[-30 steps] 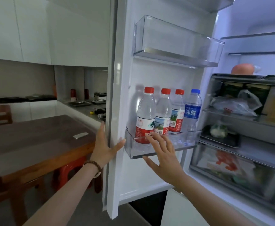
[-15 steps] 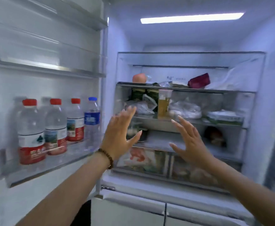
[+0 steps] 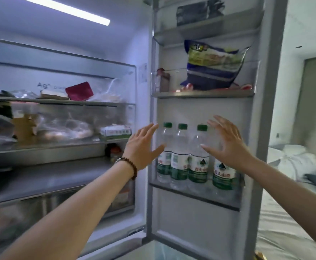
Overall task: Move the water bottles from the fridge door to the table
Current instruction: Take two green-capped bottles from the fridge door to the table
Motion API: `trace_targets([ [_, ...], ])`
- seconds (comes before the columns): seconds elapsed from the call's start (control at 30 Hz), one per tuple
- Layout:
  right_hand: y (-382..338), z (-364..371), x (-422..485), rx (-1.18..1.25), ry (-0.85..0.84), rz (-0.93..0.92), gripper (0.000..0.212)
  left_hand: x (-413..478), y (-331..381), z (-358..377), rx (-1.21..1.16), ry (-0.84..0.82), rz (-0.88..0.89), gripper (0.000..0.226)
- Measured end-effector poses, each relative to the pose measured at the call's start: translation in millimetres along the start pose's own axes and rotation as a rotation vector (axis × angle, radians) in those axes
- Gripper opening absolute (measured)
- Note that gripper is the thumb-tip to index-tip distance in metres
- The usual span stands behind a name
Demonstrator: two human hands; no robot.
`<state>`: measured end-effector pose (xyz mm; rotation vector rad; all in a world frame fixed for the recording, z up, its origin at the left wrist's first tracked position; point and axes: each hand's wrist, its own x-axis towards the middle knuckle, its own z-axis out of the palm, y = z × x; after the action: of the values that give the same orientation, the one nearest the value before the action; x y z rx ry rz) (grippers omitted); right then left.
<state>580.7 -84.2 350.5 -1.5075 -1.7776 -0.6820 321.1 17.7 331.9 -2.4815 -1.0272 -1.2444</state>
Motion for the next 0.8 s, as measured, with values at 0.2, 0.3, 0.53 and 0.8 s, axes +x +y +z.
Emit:
trace_targets([
  [0.2,39.4,-13.1,-10.9,0.345,0.004,0.232,0.081,47.7,75.6,49.9,-0.387,-0.063,-0.023,0.065],
  [0.3,46.7,-8.7,-5.2,0.55,0.007,0.348,0.089,60.7,97.2,69.7,-0.575,-0.101,-0.086,0.063],
  [0.53,59.3,20.6,-1.7,0.701,-0.009,0.481,0.06,74.2,108.7,101.8,-0.759,-0.19,-0.292,0.054],
  [0.8,50.8,40.9,-4.3,0.787,0.216,0.53,0.022,75.4,118.6,111.4,-0.883,-0.06,-0.27,0.037],
])
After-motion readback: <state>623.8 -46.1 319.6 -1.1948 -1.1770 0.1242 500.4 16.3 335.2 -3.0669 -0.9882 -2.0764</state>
